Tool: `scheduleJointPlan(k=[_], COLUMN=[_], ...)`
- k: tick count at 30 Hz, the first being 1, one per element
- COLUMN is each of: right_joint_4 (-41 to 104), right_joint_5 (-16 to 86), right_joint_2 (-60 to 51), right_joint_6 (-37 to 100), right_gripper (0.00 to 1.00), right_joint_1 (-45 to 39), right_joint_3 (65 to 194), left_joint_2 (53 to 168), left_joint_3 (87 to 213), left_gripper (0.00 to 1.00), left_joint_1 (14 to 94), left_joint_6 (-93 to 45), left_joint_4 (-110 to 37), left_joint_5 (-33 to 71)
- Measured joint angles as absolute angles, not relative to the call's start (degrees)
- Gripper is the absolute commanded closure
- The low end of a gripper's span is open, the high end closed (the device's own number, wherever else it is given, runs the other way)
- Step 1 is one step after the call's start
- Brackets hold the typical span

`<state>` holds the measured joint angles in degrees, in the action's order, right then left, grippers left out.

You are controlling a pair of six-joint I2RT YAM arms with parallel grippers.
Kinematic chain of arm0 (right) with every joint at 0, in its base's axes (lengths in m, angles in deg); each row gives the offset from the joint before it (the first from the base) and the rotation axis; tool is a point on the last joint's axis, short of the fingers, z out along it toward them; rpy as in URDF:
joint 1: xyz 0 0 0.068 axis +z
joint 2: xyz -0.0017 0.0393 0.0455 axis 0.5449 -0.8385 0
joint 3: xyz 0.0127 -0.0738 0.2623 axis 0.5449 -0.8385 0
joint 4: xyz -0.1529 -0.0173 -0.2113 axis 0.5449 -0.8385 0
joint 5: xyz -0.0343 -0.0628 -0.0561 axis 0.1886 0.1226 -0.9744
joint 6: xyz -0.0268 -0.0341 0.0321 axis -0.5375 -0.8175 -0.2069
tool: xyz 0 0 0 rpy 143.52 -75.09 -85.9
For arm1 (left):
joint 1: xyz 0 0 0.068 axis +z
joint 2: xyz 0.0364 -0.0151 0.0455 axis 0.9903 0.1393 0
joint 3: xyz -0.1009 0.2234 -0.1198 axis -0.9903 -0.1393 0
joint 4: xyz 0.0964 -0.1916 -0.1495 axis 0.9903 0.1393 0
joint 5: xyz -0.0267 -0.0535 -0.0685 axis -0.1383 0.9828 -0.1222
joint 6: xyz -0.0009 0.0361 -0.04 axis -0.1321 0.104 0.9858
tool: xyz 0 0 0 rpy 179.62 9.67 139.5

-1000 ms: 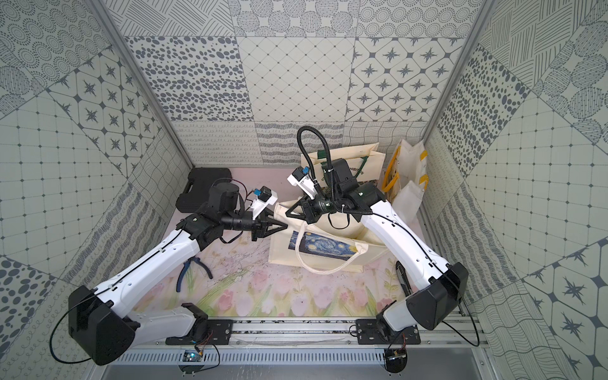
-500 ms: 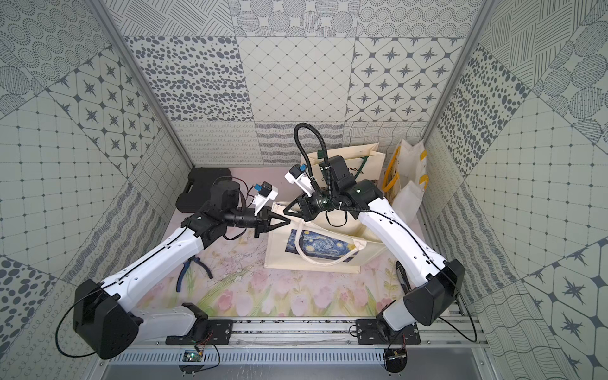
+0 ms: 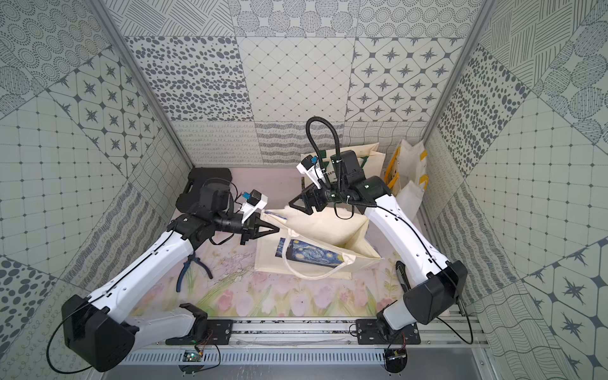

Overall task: Put away the canvas bag
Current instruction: Press the canvas bag.

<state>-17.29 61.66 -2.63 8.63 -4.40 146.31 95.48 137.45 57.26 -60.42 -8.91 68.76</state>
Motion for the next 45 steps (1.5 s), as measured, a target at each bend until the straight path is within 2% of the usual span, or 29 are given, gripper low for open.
scheduleJointPlan(k=[7, 16, 22, 30, 34, 38, 45], right_joint_4=[-20.91, -19.67, -20.78, -27.71, -30.07, -33.02, -36.06], right_joint_5=[63.52, 64.87, 71.47, 74.25, 77.29, 79.28, 78.97], right_joint_2=[-4.59, -3.04, -3.19, -9.75, -11.81, -11.91, -9.75], right_joint_6=[4.15, 7.41, 8.13, 5.14, 3.89, 1.94, 0.17], right_gripper=[0.14, 0.19, 0.23, 0.26, 0.26, 0.26, 0.26], right_joint_1=[-4.64, -12.0, -9.08, 0.08, 1.35, 2.05, 2.92], right_joint_3=[147.4, 143.12, 142.77, 147.14, 147.89, 149.35, 149.2], left_joint_2=[93.95, 87.48, 84.11, 82.34, 83.35, 85.14, 86.87], left_joint_3=[136.91, 129.71, 125.63, 123.0, 123.31, 124.77, 125.45], left_gripper=[1.0, 1.0, 1.0, 1.0, 1.0, 0.96, 0.98], left_joint_1=[60.1, 61.04, 61.68, 61.83, 61.83, 61.83, 62.16], left_joint_6=[-74.87, -85.19, -86.61, -85.91, -84.84, -83.09, -80.42], left_joint_4=[-0.89, -1.83, -6.09, -12.45, -12.97, -13.41, -15.07], left_joint_5=[72.59, 72.85, 72.19, 70.25, 69.03, 67.8, 67.32])
